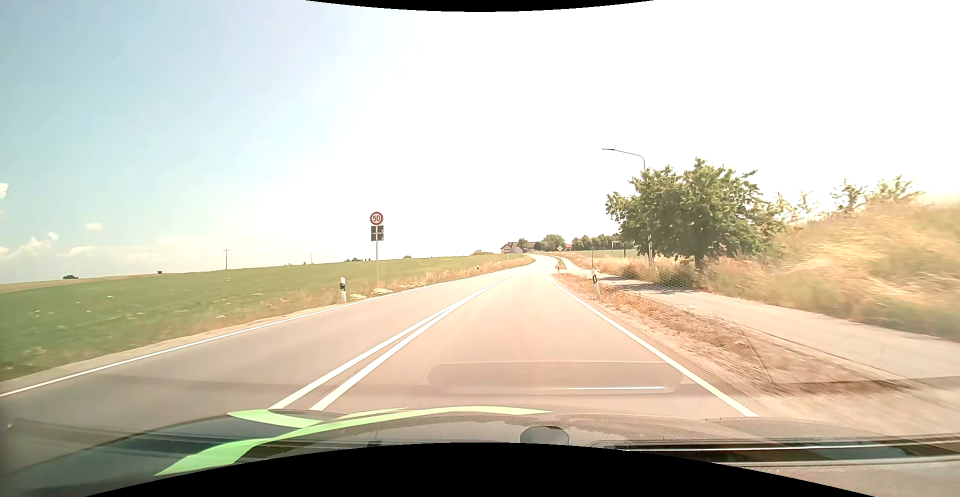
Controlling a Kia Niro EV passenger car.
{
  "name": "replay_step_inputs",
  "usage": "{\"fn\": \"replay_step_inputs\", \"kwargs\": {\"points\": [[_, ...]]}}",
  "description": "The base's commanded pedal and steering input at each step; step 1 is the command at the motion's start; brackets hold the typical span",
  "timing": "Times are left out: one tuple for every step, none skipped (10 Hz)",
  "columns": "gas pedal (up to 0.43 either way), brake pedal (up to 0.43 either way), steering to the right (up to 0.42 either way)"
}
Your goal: Follow the waypoints while adhering to traffic rules and regulations
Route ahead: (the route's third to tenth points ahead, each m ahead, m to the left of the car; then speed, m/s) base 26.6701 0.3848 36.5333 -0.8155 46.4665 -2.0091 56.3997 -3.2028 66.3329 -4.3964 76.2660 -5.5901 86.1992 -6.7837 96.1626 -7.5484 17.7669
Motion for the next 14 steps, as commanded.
{"fn": "replay_step_inputs", "kwargs": {"points": [[0.378,0.0,0.011],[0.378,0.0,0.011],[0.378,0.0,0.011],[0.378,0.0,0.011],[0.378,0.0,0.011],[0.378,0.0,0.011],[0.319,0.0,0.011],[0.287,0.0,0.011],[0.287,0.0,0.011],[0.299,0.0,0.011],[0.311,0.0,0.011],[0.319,0.0,0.011],[0.331,0.0,0.011],[0.35,0.0,0.011]]}}
